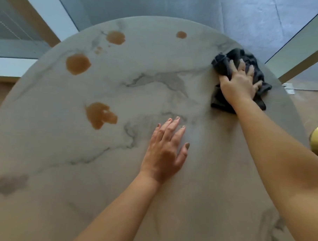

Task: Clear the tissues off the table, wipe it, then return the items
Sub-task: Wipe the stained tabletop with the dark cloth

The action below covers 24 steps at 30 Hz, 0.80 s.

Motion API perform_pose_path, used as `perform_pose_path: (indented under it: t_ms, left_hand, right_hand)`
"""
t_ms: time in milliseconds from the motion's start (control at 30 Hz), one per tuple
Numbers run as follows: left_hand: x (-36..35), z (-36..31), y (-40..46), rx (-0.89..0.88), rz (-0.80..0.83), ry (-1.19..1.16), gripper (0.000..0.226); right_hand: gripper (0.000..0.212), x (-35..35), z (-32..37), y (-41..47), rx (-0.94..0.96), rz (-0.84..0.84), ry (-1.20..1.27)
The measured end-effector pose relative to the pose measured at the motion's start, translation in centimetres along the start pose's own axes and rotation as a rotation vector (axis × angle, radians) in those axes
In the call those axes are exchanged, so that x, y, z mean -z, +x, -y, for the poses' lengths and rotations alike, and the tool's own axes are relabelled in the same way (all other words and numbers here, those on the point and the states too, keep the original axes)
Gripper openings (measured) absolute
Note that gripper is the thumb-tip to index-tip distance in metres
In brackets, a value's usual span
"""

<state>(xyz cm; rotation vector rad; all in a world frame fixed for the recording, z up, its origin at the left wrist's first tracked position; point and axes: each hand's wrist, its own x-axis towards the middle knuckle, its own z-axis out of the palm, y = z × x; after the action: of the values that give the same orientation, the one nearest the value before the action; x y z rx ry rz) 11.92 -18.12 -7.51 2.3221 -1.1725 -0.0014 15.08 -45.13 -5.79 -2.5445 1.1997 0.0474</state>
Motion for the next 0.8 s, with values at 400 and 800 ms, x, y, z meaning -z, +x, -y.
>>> perform_pose_path:
  t_ms: [400, 800]
  left_hand:
    - [10.7, 8.7, -11.5, 0.126, -0.082, 0.098, 0.034]
    - [15.9, 19.3, -15.0, 0.524, 0.067, 0.310, 0.061]
  right_hand:
    - [0.062, -3.2, 3.0, -14.1, 0.454, 0.087, -0.082]
    - [0.058, -8.4, 17.3, -22.2, 0.782, 0.243, -0.090]
